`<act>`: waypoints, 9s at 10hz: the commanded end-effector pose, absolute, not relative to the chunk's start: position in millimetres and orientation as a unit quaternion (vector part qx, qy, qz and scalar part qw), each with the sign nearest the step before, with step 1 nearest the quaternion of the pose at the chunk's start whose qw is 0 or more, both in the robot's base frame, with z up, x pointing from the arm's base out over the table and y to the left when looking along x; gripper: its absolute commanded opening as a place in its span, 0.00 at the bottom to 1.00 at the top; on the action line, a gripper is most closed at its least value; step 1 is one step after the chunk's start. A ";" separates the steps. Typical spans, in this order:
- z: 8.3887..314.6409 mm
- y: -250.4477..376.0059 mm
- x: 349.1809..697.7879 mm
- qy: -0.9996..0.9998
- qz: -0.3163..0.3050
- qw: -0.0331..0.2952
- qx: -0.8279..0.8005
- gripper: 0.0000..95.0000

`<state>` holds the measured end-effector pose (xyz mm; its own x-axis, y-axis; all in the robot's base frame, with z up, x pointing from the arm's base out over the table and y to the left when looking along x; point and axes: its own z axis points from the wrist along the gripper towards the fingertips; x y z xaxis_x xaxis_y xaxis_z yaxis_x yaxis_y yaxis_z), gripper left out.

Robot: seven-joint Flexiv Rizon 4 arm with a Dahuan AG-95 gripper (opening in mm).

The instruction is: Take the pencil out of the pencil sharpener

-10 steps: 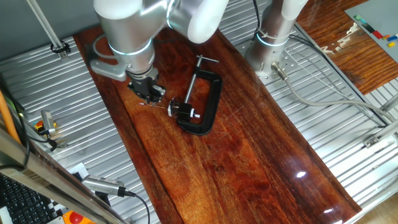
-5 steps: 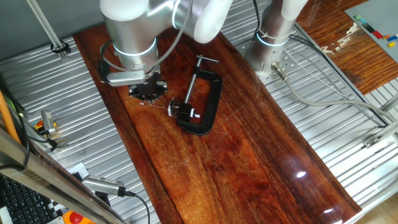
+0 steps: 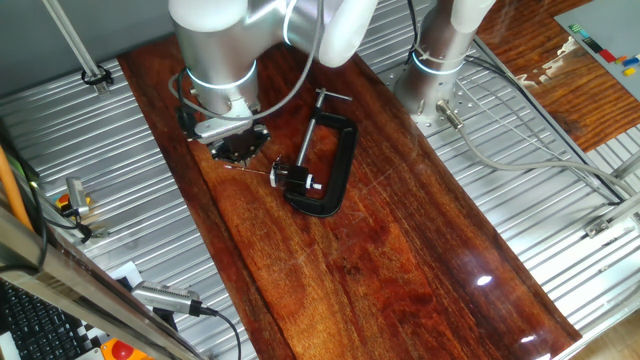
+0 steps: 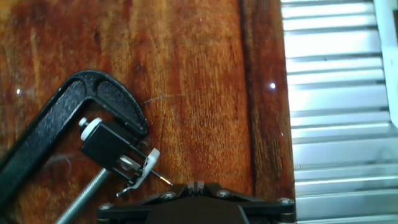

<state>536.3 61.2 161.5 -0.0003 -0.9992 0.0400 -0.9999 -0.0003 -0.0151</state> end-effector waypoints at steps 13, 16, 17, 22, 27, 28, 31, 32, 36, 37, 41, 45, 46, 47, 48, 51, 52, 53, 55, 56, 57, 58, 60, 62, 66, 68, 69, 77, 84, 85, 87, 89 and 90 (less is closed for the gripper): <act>159.9 60.5 535.4 -0.579 0.004 0.008 0.815 0.20; 161.7 57.4 533.8 -0.484 0.009 0.015 0.875 0.20; 163.6 54.3 532.3 -0.464 0.010 0.016 0.886 0.20; 165.2 51.8 531.1 -0.556 0.011 0.016 0.831 0.20; 165.2 51.8 531.1 -0.577 0.011 0.005 0.816 0.20; 165.2 51.8 531.1 -0.586 0.010 0.005 0.810 0.20; 165.2 51.8 531.1 -0.594 0.012 0.006 0.804 0.20; 165.2 51.8 531.1 -0.593 0.012 0.006 0.805 0.20; 165.2 51.8 531.1 -0.573 0.010 0.004 0.819 0.40; 164.8 51.6 531.0 -0.562 0.008 0.002 0.827 0.40; 141.6 44.3 538.7 -0.527 0.005 -0.004 0.850 0.40; 107.9 34.9 545.3 -0.489 0.006 -0.005 0.872 0.40; 107.9 34.9 545.3 -0.496 0.001 -0.008 0.869 0.40; 107.9 34.9 545.3 -0.495 -0.002 -0.009 0.869 0.40; 107.9 34.9 545.3 -0.496 -0.004 -0.010 0.868 0.40; 107.9 34.9 545.3 -0.482 -0.003 -0.009 0.876 0.40; 107.9 34.9 545.3 -0.454 -0.003 -0.011 0.891 0.40; 107.6 34.7 544.8 -0.422 -0.002 -0.010 0.907 0.40; 103.3 32.7 536.0 -0.385 -0.001 -0.009 0.923 0.40; 99.7 33.5 529.7 -0.372 -0.001 -0.010 0.928 0.40; 97.8 33.8 525.8 -0.367 -0.001 -0.009 0.930 0.60; 94.5 32.7 518.2 -0.365 -0.001 -0.009 0.931 0.60; 95.3 32.5 516.5 -0.365 -0.005 -0.014 0.931 0.40; 95.3 32.5 516.5 -0.365 0.007 -0.007 0.931 0.40; 85.5 30.5 519.9 -0.355 0.018 0.000 0.935 0.40; 79.2 29.9 523.7 -0.353 0.019 0.000 0.935 0.40; 77.2 30.1 527.2 -0.352 0.019 0.000 0.936 0.40; 70.5 26.2 527.2 -0.346 0.013 0.001 0.938 0.40; 73.4 25.3 526.8 -0.351 0.006 -0.001 0.936 0.40; 73.1 25.2 526.2 -0.346 0.004 -0.003 0.938 0.40; 69.4 24.6 524.8 -0.341 0.005 -0.002 0.940 0.40; 61.9 23.0 525.7 -0.337 0.003 -0.003 0.942 0.40; 59.1 22.4 525.3 -0.334 0.003 -0.003 0.943 0.40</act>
<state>525.9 23.2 56.6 0.7789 -0.6271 0.0005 -0.6271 -0.7789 -0.0063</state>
